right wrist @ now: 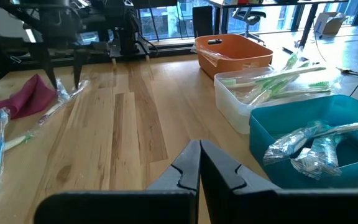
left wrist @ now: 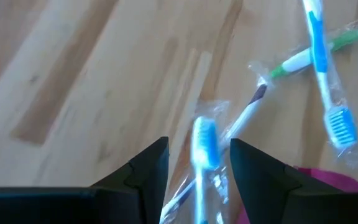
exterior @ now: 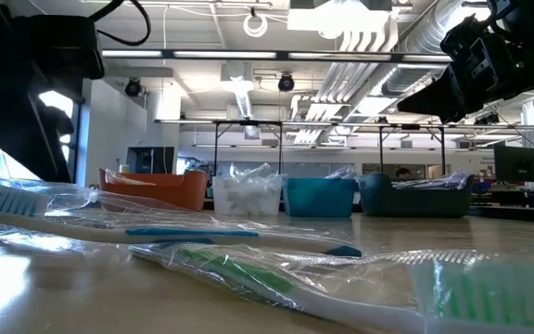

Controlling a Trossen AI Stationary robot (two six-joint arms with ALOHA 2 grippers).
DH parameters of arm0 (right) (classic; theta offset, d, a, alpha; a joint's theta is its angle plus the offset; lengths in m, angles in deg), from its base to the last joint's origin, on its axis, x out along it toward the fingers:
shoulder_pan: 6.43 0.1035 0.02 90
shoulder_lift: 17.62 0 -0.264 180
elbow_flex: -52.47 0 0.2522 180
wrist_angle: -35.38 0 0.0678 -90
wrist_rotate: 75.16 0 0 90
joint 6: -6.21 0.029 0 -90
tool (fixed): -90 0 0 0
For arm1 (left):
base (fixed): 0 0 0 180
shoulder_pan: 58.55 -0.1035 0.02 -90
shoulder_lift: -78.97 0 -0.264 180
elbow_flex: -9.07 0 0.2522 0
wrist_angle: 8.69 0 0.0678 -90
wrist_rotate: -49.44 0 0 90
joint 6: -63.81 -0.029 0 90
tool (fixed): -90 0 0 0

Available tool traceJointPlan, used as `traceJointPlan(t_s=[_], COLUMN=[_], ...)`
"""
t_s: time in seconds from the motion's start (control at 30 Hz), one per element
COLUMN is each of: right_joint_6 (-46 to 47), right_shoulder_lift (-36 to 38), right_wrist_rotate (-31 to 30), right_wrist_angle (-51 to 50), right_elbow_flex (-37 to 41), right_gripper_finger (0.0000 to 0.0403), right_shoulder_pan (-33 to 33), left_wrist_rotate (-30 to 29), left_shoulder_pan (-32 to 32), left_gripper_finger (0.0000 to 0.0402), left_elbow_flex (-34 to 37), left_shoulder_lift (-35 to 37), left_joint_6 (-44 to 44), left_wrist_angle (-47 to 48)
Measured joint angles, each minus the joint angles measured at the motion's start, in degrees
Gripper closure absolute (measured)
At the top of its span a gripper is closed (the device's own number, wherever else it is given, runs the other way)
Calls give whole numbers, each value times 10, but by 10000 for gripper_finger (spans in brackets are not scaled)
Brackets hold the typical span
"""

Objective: Pick & Place Toothbrushes
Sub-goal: Put the blue toothbrush into the blue bin

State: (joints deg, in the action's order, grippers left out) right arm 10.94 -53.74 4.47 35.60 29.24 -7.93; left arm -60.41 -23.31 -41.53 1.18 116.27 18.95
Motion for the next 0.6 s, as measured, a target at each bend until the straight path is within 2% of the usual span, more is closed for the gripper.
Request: traceJointPlan(t_s=[0.2, 0.6], right_joint_6=[0, 0], right_shoulder_lift=[0, 0], right_wrist_rotate=[0, 0], right_wrist_angle=[0, 0], right_elbow_flex=[0, 0], right_gripper_finger=[399, 399], right_shoulder_pan=[0, 0], left_wrist_rotate=[27, 28], left_shoulder_pan=[0, 0], left_gripper_finger=[234, 237], left_elbow_flex=[0, 0], left_shoulder_lift=[-56, -58], left_joint_6=[2, 6], left_wrist_angle=[-41, -41])
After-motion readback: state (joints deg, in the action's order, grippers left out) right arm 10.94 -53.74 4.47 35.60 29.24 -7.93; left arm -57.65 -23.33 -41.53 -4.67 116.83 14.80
